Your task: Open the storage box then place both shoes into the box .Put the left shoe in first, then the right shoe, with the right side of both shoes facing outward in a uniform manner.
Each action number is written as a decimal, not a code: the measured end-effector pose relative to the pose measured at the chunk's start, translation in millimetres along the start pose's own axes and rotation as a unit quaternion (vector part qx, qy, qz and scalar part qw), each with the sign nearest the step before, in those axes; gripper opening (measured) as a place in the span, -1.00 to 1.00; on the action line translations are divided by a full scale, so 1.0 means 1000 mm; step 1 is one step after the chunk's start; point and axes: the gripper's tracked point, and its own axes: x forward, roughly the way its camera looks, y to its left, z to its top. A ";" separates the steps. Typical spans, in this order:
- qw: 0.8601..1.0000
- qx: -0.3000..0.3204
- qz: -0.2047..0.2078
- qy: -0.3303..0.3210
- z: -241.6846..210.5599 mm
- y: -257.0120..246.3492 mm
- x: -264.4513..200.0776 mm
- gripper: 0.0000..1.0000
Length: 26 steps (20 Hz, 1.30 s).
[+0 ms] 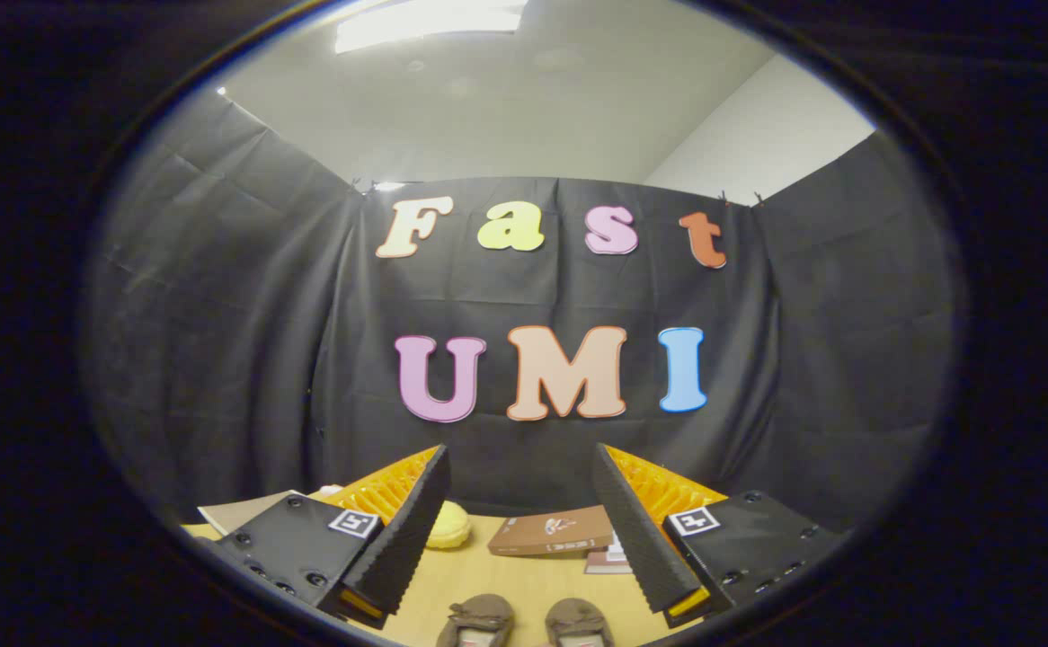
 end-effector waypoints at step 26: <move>0.853 0.404 0.154 0.293 -0.239 0.185 -0.001 0.99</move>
